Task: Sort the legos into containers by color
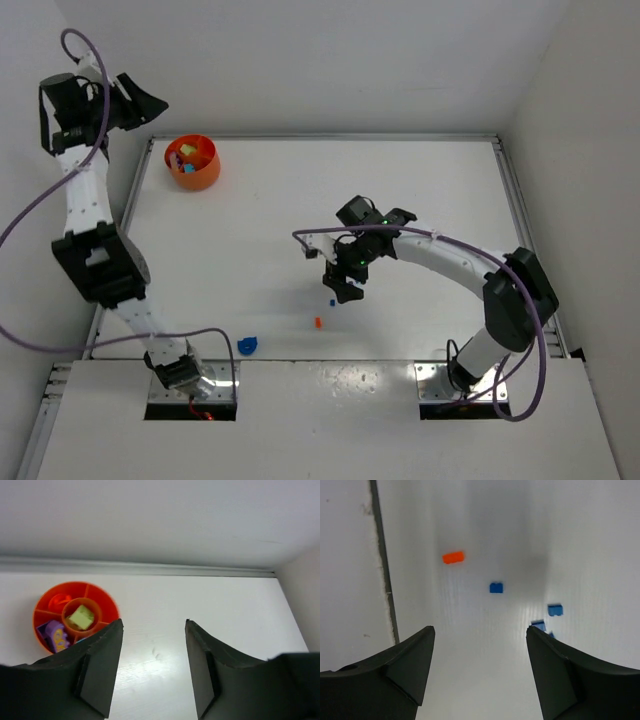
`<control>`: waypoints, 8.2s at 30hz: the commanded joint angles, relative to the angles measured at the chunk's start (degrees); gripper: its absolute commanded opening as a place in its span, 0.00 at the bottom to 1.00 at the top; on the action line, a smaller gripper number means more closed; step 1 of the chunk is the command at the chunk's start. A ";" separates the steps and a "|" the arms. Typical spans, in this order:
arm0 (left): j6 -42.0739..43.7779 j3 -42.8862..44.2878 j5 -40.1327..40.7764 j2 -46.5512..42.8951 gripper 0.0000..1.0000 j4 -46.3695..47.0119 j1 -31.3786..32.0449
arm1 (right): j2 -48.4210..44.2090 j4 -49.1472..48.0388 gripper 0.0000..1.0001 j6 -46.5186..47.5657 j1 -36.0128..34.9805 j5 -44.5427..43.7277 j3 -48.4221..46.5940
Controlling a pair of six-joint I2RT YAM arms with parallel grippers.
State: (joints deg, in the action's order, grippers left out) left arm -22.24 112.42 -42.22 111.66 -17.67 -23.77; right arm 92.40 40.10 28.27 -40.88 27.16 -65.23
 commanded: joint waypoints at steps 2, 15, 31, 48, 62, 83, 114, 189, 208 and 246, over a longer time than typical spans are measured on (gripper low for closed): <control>6.67 -15.27 -7.01 -19.87 0.59 -4.99 -0.66 | -0.04 -0.10 0.70 4.53 -5.59 1.85 0.81; 7.74 -36.92 11.10 -56.10 0.65 -14.15 -1.28 | 7.09 -18.99 0.51 -40.03 -10.53 -10.53 6.86; 3.43 -39.21 11.81 -55.85 0.65 -15.29 -1.28 | 9.99 -23.40 0.41 -63.25 -13.60 -24.78 9.86; 5.10 -40.88 12.94 -56.37 0.65 -15.90 -1.28 | 15.97 -20.76 0.37 -64.40 -20.02 -29.61 5.82; 5.19 -43.16 13.56 -56.90 0.65 -14.85 -1.28 | 8.42 -23.31 0.39 -62.20 -21.61 -31.29 10.48; 5.90 -43.16 8.64 -54.80 0.66 -15.38 -1.81 | -12.33 -14.88 0.36 -8.25 -17.83 -27.27 26.38; 5.28 -44.75 7.94 -52.77 0.66 -14.85 -1.81 | -6.54 -16.02 0.43 11.98 -10.80 -16.18 29.82; -43.49 -69.53 -22.56 -52.60 0.76 20.04 7.42 | 18.95 -26.03 0.00 -38.19 -4.73 15.12 -37.68; -60.98 -75.06 -18.43 -53.20 0.73 24.78 9.09 | 23.53 -31.48 0.00 -46.03 -4.73 16.17 -44.81; -69.96 -74.45 -21.24 -57.60 0.00 18.29 9.44 | 29.24 -30.34 0.12 -41.98 -9.39 6.07 -49.47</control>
State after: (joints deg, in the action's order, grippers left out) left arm -92.99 36.38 -54.72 56.77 1.72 -15.75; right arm 119.85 15.68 -14.76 -47.55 34.87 -111.96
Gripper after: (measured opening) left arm 0.138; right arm 0.127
